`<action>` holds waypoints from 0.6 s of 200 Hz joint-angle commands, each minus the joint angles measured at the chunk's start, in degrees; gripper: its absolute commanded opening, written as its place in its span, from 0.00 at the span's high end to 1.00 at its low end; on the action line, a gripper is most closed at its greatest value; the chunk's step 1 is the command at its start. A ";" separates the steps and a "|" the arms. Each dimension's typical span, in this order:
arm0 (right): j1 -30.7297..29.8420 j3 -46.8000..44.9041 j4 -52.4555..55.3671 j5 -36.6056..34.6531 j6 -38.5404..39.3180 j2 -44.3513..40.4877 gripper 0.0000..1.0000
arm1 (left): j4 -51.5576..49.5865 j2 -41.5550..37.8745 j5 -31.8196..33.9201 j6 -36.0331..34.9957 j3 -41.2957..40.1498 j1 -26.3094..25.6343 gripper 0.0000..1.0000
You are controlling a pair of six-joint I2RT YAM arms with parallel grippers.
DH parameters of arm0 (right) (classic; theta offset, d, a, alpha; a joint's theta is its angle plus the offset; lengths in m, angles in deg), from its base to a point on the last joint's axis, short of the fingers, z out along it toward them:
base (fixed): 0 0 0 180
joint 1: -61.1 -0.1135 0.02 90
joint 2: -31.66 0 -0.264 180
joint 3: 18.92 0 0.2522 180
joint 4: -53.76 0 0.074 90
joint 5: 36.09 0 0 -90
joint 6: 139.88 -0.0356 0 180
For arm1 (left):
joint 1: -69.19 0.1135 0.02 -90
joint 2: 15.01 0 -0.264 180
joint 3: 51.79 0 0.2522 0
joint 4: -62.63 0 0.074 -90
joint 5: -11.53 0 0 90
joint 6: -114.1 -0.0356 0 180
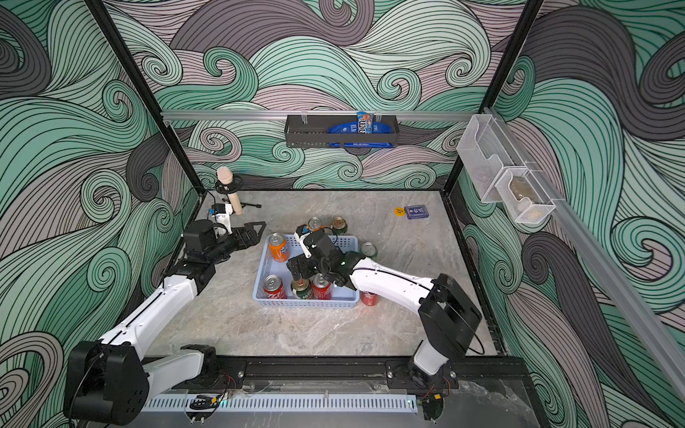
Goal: Take out the drinks from the basket
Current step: Pick up the drink from the basket.
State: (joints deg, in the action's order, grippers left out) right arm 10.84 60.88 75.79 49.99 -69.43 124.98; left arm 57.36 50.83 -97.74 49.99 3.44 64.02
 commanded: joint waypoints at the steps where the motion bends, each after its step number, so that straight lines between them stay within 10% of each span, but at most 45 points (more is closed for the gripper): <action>1: -0.69 2.93 -1.07 0.21 -0.53 1.73 0.07 | -0.58 -1.42 1.72 -0.78 0.90 0.07 0.01; 120: -1.41 12.44 3.29 -0.69 -1.34 11.54 0.08 | -4.18 -1.51 7.49 0.92 0.82 0.22 0.01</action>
State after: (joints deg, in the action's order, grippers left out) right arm 9.90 70.06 78.04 49.93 -69.87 134.53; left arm 54.15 49.61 -91.83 50.53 3.44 64.02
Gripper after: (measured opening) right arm 0.917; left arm 0.987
